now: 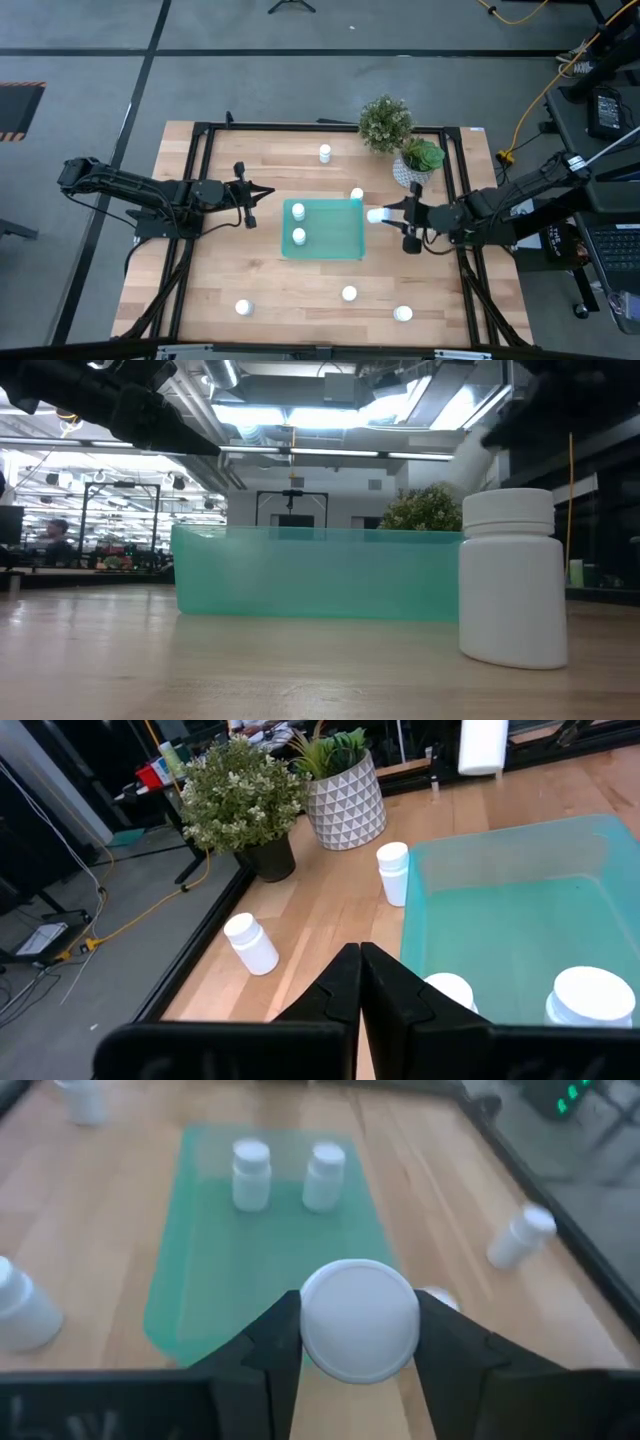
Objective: Pick and place pill bottles into a basket
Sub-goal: Put the white pill bottle into the blue bin
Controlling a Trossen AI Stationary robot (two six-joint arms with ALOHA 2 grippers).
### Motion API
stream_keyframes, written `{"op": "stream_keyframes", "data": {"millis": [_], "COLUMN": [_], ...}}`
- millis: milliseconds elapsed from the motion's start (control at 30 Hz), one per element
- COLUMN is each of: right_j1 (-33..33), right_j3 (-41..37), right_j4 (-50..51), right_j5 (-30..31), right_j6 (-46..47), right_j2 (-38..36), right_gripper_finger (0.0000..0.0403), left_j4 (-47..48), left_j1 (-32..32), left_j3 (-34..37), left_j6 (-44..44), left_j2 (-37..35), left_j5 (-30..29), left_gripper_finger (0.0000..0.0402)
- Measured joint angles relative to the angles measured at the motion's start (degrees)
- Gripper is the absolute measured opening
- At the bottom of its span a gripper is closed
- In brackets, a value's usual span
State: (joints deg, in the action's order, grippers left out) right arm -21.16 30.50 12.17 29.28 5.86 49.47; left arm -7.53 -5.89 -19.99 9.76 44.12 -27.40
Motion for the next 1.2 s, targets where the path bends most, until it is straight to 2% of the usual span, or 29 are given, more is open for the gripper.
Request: {"op": "stream_keyframes", "data": {"millis": [233, 433, 700, 833, 1033, 1200], "right_j1": [6.57, 10.95, 14.31, 16.24, 19.38, 20.59], "right_j3": [0.00, 0.00, 0.32, 4.44, 14.26, 21.53], "right_j4": [-7.65, -19.37, -28.05, -25.69, -17.45, -7.90], "right_j5": [-8.20, -16.52, -17.41, -17.98, -25.93, -26.40], "right_j6": [-7.31, -12.45, -14.10, -14.61, -15.15, -18.49], "right_j2": [3.36, 10.91, 22.63, 27.15, 34.31, 39.66], "right_gripper_finger": [0.0152, 0.0152, 0.0152, 0.0152, 0.0152, 0.0152], "left_j4": [0.00, 0.00, 0.02, 0.02, 0.02, 0.04], "left_j1": [0.00, 0.01, 0.02, 0.00, 0.01, 0.00], "left_j3": [0.00, 0.00, 0.00, 0.00, 0.00, 0.00], "left_j6": [0.00, 0.00, 0.00, 0.00, -1.41, -2.09], "left_j2": [0.02, 0.02, 0.02, 0.02, 0.02, 0.02], "left_j5": [0.00, 0.00, 0.02, 0.02, 0.03, 0.07], "left_gripper_finger": [0.0010, 0.0004, 0.0006, 0.0007, 0.0002, 0.0007]}}
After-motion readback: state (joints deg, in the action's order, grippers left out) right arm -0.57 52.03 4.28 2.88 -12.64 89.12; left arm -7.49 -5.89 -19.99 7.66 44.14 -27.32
